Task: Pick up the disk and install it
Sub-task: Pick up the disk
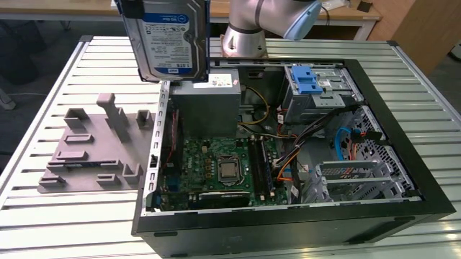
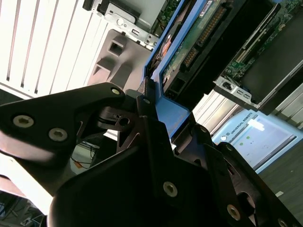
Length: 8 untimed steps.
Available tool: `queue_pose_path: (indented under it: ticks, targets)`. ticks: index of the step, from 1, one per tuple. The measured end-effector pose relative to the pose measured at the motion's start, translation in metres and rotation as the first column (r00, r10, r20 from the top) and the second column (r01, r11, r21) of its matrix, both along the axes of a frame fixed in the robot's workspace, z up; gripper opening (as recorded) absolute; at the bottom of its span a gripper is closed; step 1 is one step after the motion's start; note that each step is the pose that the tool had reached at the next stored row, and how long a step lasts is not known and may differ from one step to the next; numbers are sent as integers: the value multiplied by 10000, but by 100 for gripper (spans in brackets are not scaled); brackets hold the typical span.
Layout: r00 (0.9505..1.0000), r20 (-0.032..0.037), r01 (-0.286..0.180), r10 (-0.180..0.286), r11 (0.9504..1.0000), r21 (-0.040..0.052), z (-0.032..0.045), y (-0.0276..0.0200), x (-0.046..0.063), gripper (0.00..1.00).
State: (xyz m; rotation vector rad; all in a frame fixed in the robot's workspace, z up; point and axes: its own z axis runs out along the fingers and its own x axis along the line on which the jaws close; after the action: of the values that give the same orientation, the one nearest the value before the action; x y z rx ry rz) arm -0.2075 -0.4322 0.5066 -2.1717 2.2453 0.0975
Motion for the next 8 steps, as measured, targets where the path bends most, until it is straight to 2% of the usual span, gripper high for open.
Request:
queue_pose_path:
  ticks: [8]
  targets:
    - [10000,0,0,0,10000,1,-1,-3,114,36]
